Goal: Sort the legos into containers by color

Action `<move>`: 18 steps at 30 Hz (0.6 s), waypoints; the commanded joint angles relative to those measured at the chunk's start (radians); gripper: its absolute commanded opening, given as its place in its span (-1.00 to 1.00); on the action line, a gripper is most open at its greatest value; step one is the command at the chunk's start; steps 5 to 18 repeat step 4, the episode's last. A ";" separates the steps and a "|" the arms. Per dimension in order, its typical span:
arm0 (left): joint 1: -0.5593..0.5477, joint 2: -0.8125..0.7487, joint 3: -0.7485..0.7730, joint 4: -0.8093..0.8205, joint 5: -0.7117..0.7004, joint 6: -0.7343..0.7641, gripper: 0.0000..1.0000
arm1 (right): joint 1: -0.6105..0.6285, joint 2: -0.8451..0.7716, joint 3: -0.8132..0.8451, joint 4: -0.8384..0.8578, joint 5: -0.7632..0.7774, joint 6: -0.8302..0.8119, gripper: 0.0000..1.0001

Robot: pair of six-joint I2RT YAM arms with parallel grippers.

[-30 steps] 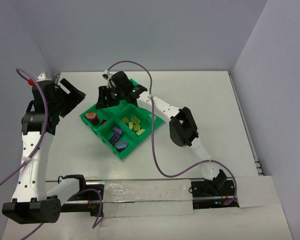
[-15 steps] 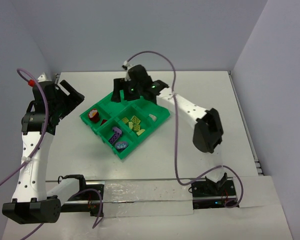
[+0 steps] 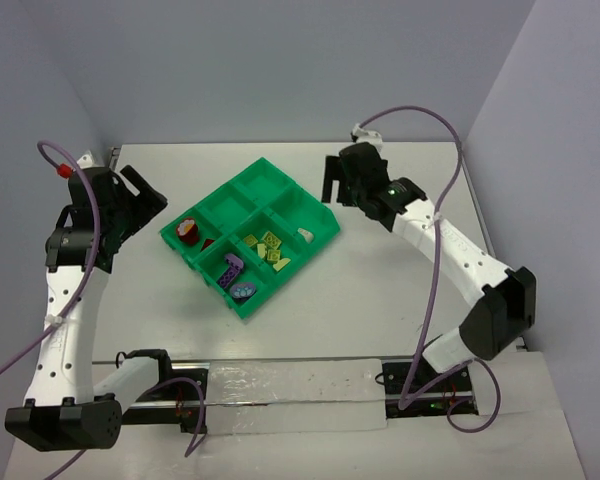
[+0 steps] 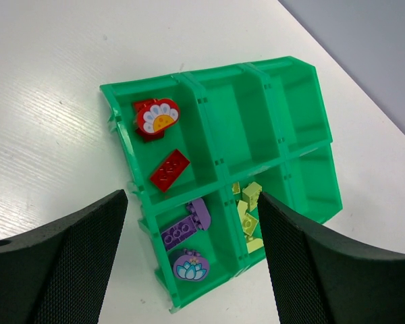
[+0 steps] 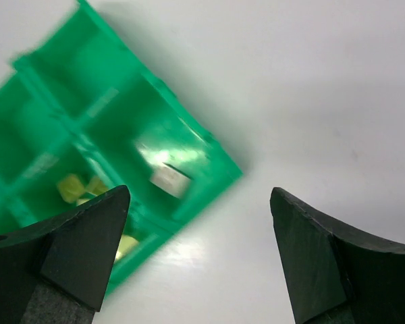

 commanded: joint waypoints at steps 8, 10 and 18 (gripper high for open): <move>0.003 0.014 0.008 0.021 -0.042 0.023 0.70 | -0.032 -0.152 -0.196 -0.024 0.077 0.042 0.81; 0.003 0.014 0.008 0.021 -0.042 0.023 0.70 | -0.032 -0.152 -0.196 -0.024 0.077 0.042 0.81; 0.003 0.014 0.008 0.021 -0.042 0.023 0.70 | -0.032 -0.152 -0.196 -0.024 0.077 0.042 0.81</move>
